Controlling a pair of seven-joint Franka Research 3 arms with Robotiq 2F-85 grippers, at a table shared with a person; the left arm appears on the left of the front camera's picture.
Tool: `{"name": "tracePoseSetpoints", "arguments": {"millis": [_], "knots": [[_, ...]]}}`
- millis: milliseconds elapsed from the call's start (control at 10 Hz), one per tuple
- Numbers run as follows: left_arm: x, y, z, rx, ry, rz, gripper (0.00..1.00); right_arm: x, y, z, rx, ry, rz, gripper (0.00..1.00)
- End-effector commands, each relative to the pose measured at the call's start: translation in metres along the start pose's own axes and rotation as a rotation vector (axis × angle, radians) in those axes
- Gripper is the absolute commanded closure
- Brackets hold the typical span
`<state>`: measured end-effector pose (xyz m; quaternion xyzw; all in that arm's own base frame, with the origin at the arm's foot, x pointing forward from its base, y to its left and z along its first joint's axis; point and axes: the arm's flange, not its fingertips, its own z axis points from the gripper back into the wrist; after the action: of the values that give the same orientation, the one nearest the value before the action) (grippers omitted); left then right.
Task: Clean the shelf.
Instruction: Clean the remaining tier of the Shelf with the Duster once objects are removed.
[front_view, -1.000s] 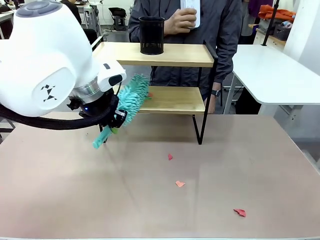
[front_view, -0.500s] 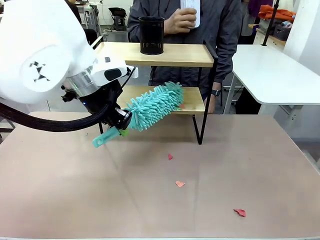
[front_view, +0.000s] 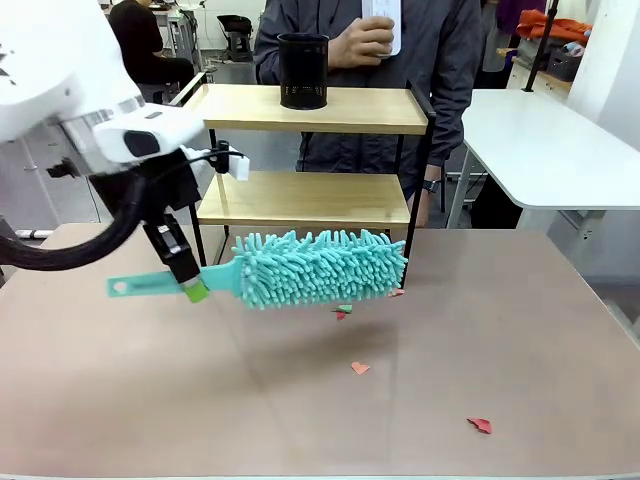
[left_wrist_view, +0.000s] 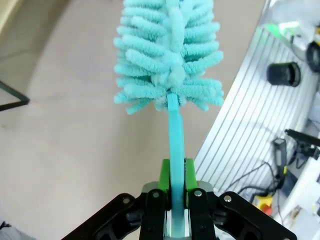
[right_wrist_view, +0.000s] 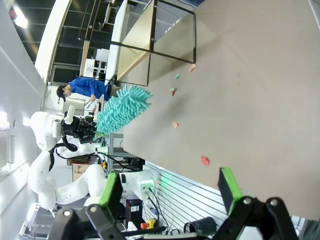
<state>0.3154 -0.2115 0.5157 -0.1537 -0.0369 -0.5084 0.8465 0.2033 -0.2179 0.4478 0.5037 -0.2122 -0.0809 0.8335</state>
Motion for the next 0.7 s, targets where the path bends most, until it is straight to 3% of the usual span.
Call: {"name": "tracePoseSetpoints", "arguments": {"millis": [0,300,400,600], "knots": [[-0.003,0.009,0.021,-0.050,-0.024,0.006,0.88,0.002,0.001,0.000,0.015,-0.012,0.027,0.00],[-0.027,0.016,0.041,-0.043,-0.052,0.091,0.88,0.002,0.001,0.000,0.015,-0.012,0.027,0.00],[-0.051,0.014,0.063,-0.056,-0.089,0.124,0.88,0.002,0.001,0.000,0.015,-0.012,0.027,0.00],[-0.131,0.007,0.122,-0.036,-0.149,0.146,0.88,0.002,0.001,0.000,0.015,-0.012,0.027,0.00]]}}
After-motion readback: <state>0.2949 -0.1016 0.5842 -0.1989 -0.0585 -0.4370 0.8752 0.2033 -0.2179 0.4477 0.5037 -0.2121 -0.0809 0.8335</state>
